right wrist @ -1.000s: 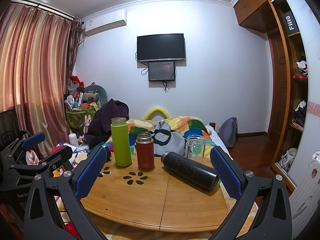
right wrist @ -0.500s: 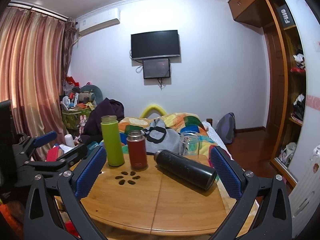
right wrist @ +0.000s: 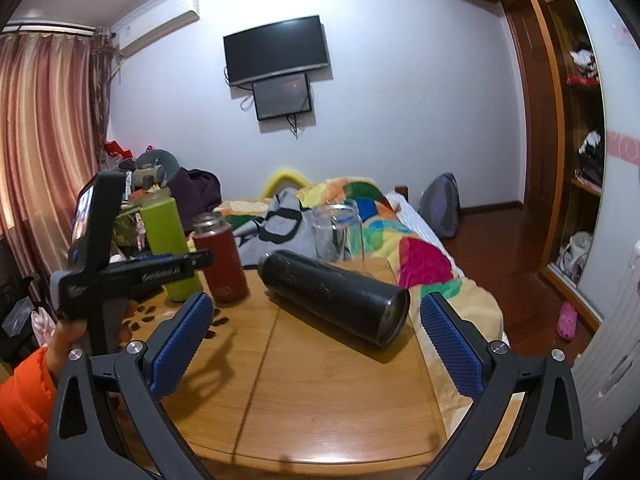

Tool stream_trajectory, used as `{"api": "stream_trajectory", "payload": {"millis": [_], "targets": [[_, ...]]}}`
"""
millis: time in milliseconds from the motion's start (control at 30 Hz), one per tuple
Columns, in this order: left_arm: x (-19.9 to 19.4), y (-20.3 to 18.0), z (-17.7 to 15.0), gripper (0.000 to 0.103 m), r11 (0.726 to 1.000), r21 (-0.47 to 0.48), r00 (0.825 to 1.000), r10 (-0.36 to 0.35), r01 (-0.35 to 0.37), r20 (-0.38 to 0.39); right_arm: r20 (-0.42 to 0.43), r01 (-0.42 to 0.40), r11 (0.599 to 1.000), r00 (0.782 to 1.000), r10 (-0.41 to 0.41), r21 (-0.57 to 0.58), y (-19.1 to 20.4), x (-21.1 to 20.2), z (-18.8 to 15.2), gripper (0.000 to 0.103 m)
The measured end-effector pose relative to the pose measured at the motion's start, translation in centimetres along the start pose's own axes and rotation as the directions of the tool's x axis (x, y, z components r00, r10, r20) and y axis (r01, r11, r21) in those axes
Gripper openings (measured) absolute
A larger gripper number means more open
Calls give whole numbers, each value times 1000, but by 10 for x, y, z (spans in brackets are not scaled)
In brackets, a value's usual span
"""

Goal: Flip cup upside down
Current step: 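Move the left tool to the red thermos cup and close around it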

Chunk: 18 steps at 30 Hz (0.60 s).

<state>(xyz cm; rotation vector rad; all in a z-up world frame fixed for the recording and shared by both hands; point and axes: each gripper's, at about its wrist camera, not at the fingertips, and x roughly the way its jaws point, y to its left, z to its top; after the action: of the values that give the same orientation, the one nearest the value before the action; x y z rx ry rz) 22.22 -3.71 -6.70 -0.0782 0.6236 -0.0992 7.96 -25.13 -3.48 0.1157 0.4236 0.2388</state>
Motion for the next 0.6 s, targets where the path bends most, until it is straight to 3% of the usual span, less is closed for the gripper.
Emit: {"api": "stream_trajectory", "payload": {"millis": [267,433,600], "targets": [[41,-2,14,71,998,-11,998,56,-56,-24,-54,-7,999,998,10,54,-23,22,-15,103],[55,2,20,70,995,-20,995,95,-96,-33,-39,-21,999,999,23,49,-24,20,-15,103],[69,8,22,61,991,-35,990,123,-125,-64,-36,-21,1000,999,21,17,-15,22,-15,103]]}}
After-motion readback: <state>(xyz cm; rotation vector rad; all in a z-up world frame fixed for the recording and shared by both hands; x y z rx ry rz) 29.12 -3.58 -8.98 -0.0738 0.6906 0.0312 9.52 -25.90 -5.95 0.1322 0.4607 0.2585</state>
